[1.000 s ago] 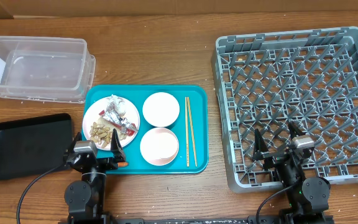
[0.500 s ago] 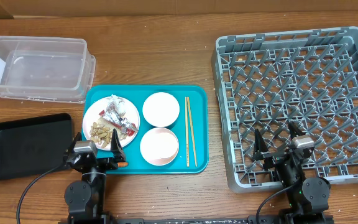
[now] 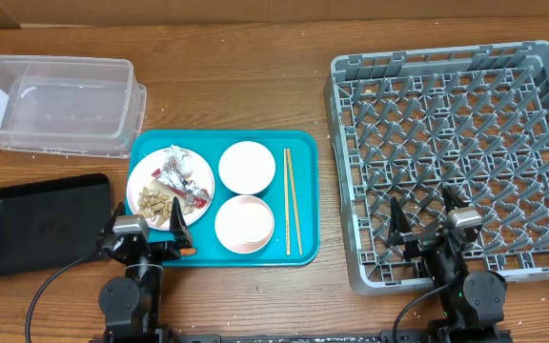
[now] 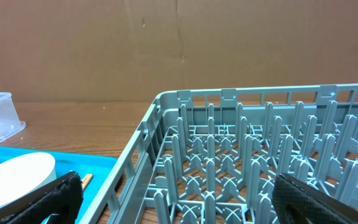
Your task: Sort waste into correct bins and load items into the dishwasher
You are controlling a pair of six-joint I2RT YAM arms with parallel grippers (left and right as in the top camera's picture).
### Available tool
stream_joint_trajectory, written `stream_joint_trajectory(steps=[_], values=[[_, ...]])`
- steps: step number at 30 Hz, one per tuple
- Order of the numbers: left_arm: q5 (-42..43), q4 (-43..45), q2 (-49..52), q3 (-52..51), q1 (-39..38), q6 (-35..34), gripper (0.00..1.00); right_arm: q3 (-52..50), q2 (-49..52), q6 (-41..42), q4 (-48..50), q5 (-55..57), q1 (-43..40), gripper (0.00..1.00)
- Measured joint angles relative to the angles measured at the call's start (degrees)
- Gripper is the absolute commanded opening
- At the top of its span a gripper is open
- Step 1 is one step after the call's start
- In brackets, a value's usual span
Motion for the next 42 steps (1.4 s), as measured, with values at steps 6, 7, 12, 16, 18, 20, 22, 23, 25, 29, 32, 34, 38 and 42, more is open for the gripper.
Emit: stream_joint_trajectory(steps=[6,7,12,16,18,20,22,23,25,29,32,34,38,42], values=[[-0.15,-0.02,0.0,0.0,0.0,-0.55,1.0,0.0,0.0,0.42,0.0,0.0,0.0,1.0],[-0.15,-0.02,0.0,0.0,0.0,-1.29,1.0,0.0,0.0,0.85,-0.02,0.02,0.0,1.0],[0.17,-0.24,0.0,0.0,0.0,-4.7,1.0,0.0,0.0,4.07,-0.02,0.04,0.0,1.0],[0.63,-2.67,0.0,0.98,0.0,-6.27,1.0,0.09,-0.02,6.97,-3.48,0.07,0.0,1.0],[0.79,-5.92,0.0,2.49,0.0,-6.69,1.0,0.9,0.04,8.13,-5.46,0.24,0.0,1.0],[1.18,-10.05,0.0,4.22,0.0,-6.88,1.0,2.27,0.07,9.05,-7.65,0.24,0.0,1.0],[1.38,-13.55,-0.02,5.95,0.0,-7.13,1.0,4.55,0.22,9.49,-10.25,0.2,0.0,1.0],[1.42,-15.23,0.0,7.04,0.0,-7.17,1.0,5.88,0.46,9.73,-11.13,0.22,0.0,1.0],[1.6,-18.14,0.13,9.77,0.0,-7.3,1.0,8.96,1.51,9.99,-12.72,0.2,0.0,1.0],[1.79,-22.64,2.34,15.89,0.0,-7.32,1.0,16.04,5.77,10.4,-17.05,0.22,0.0,1.0],[1.81,-26.29,6.69,20.83,0.0,-7.3,1.0,21.24,10.58,10.51,-21.03,0.22,0.0,1.0],[1.81,-28.52,10.6,24.28,0.0,-7.23,1.0,25.09,14.49,10.54,-24.09,0.22,0.0,1.0],[1.84,-33.7,20.24,32.59,0.0,-7.04,1.0,33.83,23.04,10.51,-31.23,0.22,0.0,1.0],[1.84,-41.48,31.04,43.25,0.0,-5.88,1.0,43.1,31.47,10.54,-39.87,0.22,0.0,1.0]])
